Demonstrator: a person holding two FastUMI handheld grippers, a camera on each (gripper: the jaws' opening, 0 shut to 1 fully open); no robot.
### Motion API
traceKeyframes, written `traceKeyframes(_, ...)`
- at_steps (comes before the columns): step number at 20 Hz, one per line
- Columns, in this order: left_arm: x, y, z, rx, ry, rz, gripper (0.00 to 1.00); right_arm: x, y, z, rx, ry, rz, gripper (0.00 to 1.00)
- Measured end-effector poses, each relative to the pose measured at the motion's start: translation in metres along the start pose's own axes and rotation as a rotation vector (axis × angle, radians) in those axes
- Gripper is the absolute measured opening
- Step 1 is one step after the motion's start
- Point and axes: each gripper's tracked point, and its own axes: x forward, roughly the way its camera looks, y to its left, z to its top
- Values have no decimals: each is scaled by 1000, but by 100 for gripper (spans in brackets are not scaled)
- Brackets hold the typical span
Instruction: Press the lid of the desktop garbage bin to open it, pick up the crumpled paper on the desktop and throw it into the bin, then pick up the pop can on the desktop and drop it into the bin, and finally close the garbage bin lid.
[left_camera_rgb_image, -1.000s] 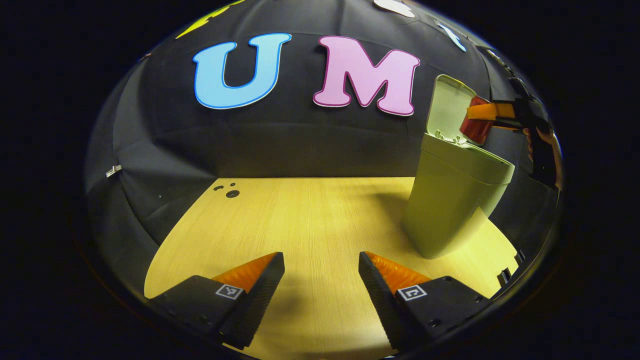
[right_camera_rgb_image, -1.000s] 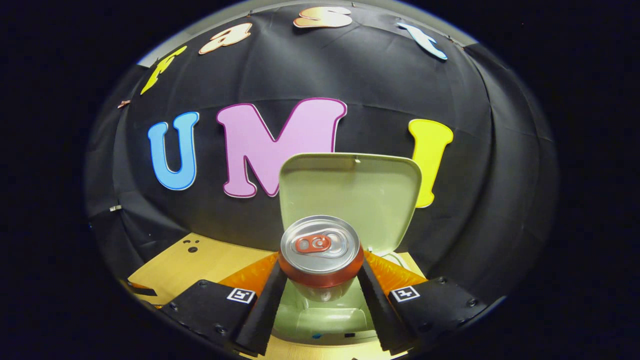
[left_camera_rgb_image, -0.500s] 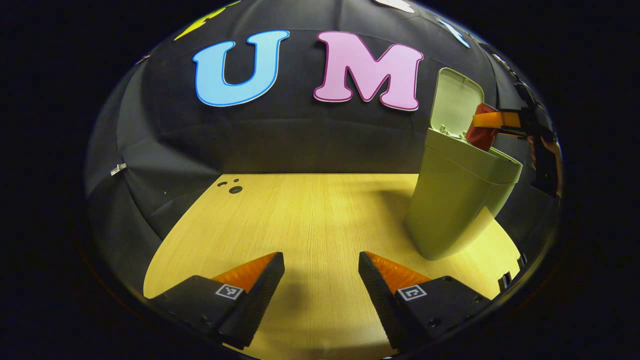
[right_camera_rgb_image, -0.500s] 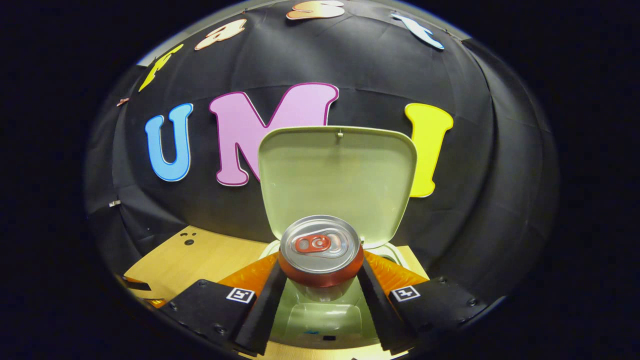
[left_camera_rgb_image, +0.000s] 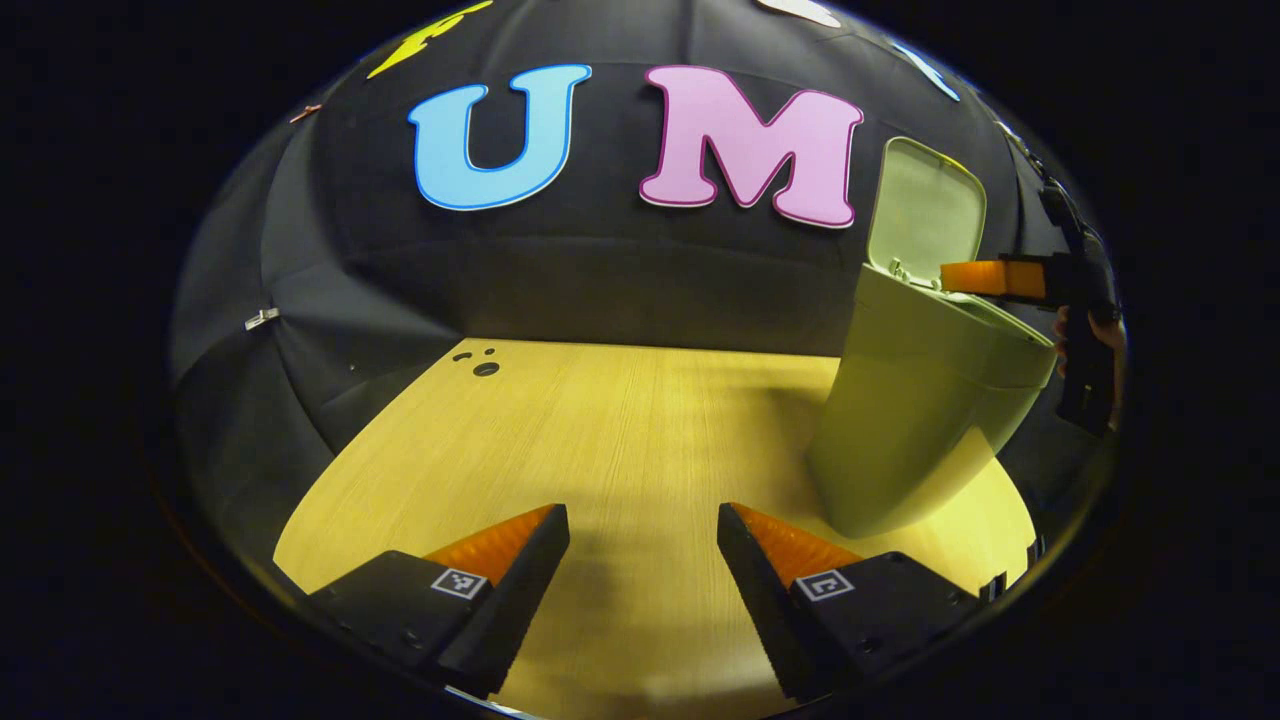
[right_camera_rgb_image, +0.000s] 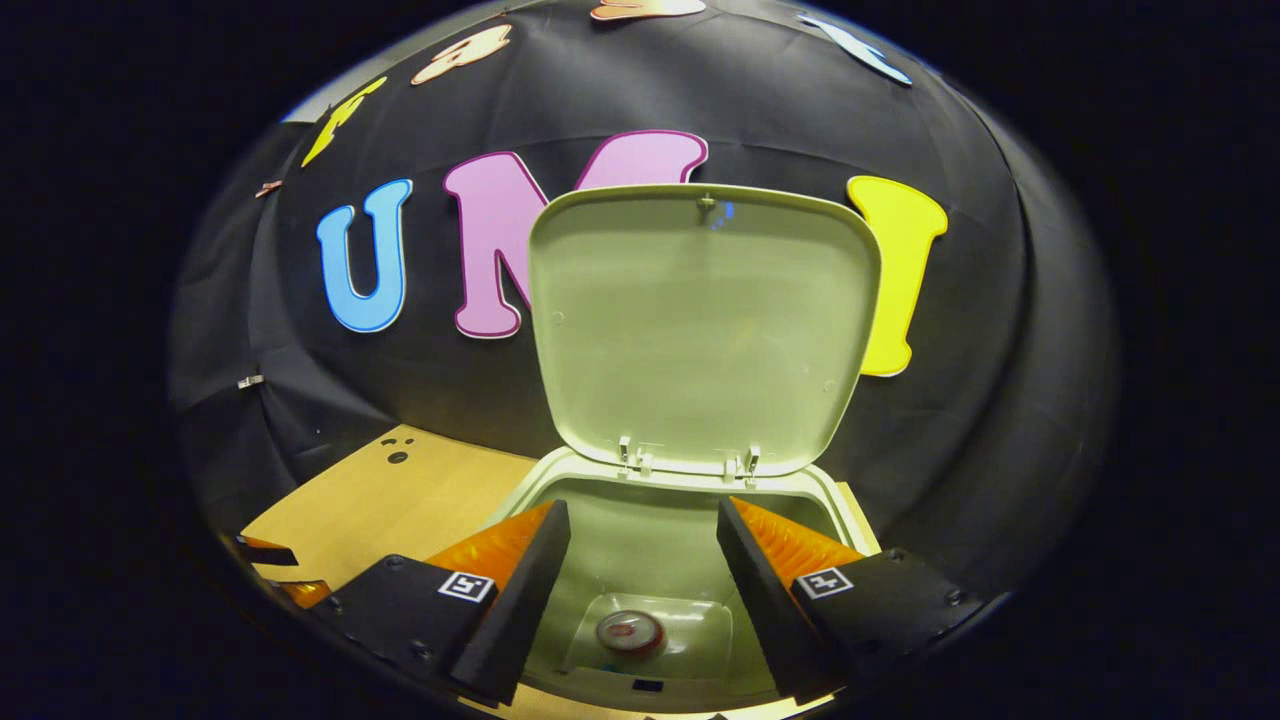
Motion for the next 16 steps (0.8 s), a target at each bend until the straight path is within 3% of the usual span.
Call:
traceKeyframes(7,-39,26,-5,17,-46,2,96,-32,12,44,-45,-97,-35,96)
traceKeyframes(16,-73,73,-32,-54,-30,53,96,-64,34,126,-32,-225,-29,96)
